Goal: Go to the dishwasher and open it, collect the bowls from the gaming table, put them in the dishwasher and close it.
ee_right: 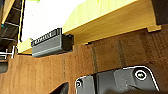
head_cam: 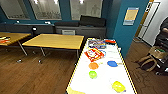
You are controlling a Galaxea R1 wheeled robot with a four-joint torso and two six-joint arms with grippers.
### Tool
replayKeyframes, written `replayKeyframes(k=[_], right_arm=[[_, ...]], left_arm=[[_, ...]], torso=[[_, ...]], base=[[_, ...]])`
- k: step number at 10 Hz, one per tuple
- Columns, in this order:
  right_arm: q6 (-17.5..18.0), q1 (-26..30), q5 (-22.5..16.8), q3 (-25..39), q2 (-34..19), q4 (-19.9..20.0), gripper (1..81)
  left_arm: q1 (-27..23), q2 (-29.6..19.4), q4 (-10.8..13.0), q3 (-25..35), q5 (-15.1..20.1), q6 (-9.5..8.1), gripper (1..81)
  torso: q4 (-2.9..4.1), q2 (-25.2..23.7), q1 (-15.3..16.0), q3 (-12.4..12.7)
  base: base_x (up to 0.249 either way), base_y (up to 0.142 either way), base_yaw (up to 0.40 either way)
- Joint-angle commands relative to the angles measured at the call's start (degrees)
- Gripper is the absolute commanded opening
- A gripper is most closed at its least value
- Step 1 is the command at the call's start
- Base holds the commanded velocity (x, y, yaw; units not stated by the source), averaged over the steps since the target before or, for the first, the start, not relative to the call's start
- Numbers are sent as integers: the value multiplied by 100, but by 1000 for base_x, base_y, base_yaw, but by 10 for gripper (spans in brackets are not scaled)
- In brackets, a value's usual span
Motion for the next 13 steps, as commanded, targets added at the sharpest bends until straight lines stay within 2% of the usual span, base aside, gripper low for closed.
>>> replayKeyframes(k=[1,2,4,5,7,9,11,13], right_arm=[[516,1306,-925,316,-561,53,811],[605,1491,-1075,246,-552,53,811],[711,1738,-1303,140,-499,62,811],[711,1826,-1356,122,-464,114,811],[772,2028,-1497,105,-438,202,811],[1219,2423,-1549,8,-499,501,811],[1449,2863,-2042,-1,-473,545,811],[1668,3153,-2086,-105,-386,544,811]], left_arm=[[-81,-28,60,33,322,31,811],[-90,-28,60,33,322,31,811],[-108,-37,60,33,322,31,811],[-116,-37,52,33,322,31,811],[-116,-37,52,33,322,31,811],[-116,-37,60,33,322,31,811],[-116,-37,60,33,322,31,811],[-134,-37,60,33,322,22,811]], torso=[[0,0,0,0],[0,0,0,-279],[0,0,-2,-504],[0,0,0,-975],[0,5,2,-551],[0,9,7,-699],[0,9,7,-721],[0,11,7,-723]], base=[[0,0,0],[0,0,0],[0,0,0],[0,0,0],[0,0,0],[0,0,0],[0,0,0],[0,0,0]])
